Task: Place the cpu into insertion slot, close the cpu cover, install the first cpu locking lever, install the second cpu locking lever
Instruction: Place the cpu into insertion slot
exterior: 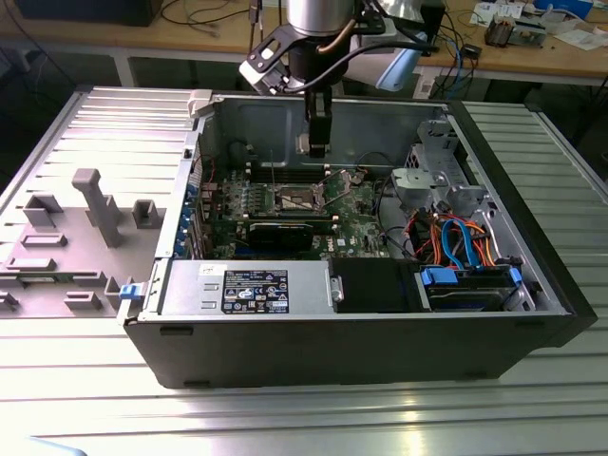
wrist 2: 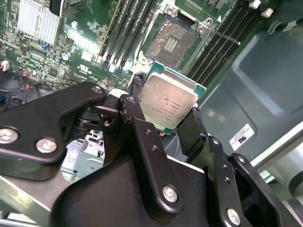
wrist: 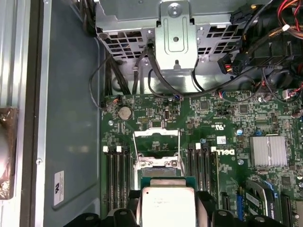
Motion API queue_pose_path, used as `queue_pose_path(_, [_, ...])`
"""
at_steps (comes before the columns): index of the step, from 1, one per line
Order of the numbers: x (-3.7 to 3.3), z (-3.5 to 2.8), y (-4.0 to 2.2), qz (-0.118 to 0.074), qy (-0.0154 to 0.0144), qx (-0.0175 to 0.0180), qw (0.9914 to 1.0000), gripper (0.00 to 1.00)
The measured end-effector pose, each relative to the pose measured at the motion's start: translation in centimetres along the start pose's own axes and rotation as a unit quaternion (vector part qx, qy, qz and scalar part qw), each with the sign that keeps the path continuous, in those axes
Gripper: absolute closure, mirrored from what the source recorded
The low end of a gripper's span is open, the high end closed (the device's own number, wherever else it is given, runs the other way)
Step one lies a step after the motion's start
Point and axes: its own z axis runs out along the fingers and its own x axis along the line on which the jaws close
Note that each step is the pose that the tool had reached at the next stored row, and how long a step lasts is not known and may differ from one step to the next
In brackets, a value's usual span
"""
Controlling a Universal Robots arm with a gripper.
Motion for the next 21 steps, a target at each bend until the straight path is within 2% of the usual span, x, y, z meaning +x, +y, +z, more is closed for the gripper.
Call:
queue_pose_path(3, [-0.02, 0.44, -0.09, -0.017, 0.0013, 0.0008, 0.99985, 0.45])
queue_pose_path(5, [-0.03, 0.55, -0.17, -0.021, 0.0015, 0.0015, 0.99978, 0.45])
queue_pose_path(19, [-0.03, 0.63, -0.2, -0.021, 0.0016, 0.0015, 0.99978, 0.45])
queue_pose_path(21, [-0.04, 0.8, -0.34, -0.021, 0.0018, 0.0014, 0.99978, 0.45])
